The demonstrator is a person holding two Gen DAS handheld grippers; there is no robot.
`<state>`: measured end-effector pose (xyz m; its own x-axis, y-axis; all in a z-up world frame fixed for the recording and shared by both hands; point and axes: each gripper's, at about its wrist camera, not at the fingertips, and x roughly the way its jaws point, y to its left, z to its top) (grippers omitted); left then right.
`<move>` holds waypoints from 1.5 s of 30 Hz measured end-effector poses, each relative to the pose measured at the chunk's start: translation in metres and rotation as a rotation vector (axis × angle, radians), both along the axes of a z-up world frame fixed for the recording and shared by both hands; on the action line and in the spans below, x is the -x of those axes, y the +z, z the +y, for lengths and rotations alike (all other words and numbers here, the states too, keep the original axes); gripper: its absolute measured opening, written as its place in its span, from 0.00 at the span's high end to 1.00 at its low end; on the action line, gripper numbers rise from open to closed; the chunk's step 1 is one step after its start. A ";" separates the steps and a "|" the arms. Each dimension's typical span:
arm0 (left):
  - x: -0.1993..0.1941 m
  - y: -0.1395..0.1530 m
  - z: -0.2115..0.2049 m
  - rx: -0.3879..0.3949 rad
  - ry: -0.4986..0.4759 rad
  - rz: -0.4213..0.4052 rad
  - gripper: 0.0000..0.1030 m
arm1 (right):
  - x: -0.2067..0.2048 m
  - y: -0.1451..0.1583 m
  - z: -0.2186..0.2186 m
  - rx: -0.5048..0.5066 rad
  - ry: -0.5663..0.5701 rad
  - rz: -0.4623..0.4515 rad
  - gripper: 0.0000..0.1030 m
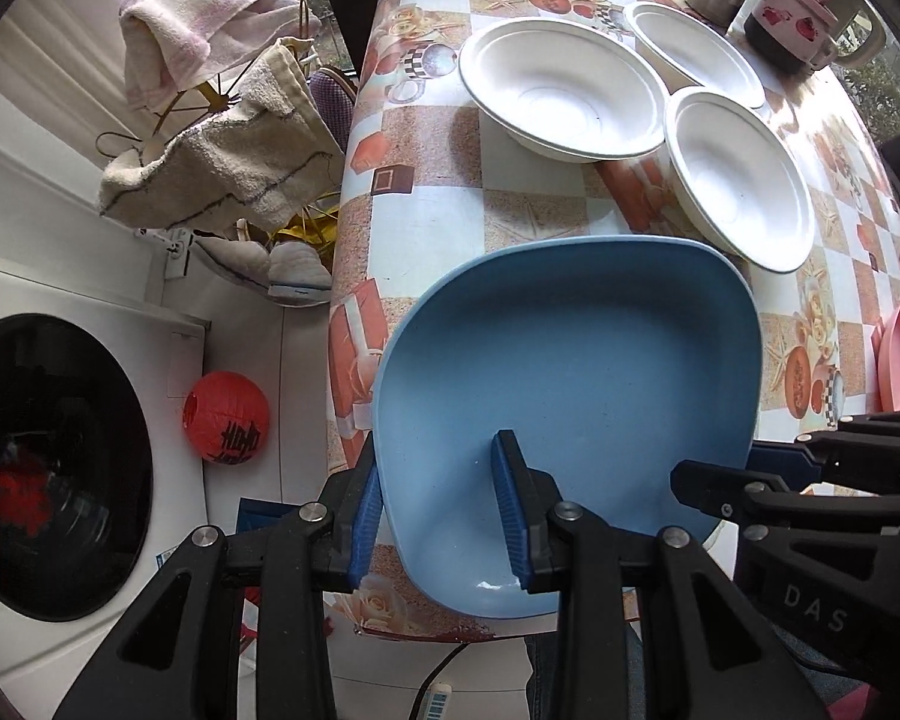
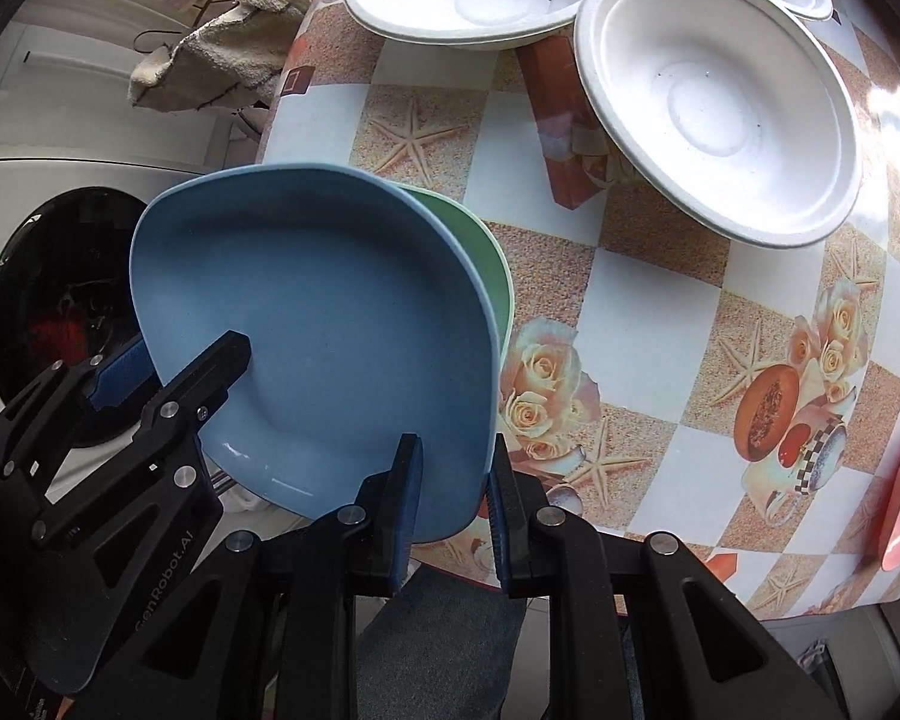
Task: Organize plates and bowls
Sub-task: 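Carry the blue plate with both grippers and lower it onto the green plate, then open both grippers off the blue plate and move toward the pink plate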
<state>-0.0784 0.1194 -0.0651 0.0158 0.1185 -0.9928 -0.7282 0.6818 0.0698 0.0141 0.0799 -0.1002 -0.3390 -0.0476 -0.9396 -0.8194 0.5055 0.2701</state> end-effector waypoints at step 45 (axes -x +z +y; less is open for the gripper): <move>-0.258 -0.034 -0.217 0.364 -0.349 0.011 0.23 | -0.311 -0.006 -0.348 0.188 -0.381 -0.343 0.01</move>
